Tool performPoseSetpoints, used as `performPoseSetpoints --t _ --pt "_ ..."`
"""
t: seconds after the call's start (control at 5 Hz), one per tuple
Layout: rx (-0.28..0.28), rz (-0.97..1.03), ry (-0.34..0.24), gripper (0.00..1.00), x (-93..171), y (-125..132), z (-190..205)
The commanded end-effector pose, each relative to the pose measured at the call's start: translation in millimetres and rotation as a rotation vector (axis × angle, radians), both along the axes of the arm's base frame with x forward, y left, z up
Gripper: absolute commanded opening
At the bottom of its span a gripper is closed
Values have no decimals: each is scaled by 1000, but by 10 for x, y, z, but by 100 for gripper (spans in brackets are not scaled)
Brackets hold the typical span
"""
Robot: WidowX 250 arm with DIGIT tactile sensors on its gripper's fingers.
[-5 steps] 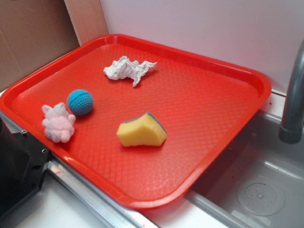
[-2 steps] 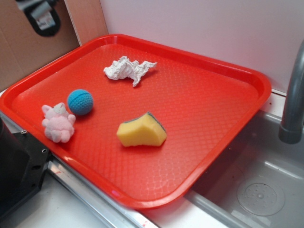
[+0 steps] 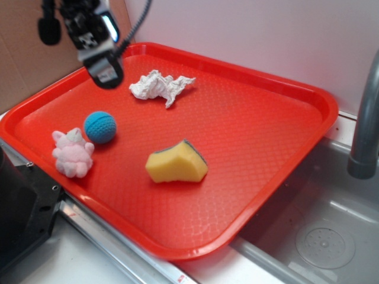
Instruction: Grab the green sponge.
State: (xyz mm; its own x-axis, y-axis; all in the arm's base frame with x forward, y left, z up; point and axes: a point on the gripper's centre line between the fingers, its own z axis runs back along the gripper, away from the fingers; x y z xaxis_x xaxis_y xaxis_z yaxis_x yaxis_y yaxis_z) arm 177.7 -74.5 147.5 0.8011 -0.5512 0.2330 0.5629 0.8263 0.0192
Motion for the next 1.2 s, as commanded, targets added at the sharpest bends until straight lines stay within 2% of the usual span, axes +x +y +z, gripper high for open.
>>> performPoseSetpoints --t 0.0,0.2,0.6,0.8,1.0 --pt "20 -139 33 100 165 -290 -476" --pt "16 -224 79 100 171 -402 -768" --pt "105 -247 171 100 -4 -483 -1166" --pt "102 -268 163 0 -36 -487 -1188" --pt "99 -231 173 0 2 -412 -1108"
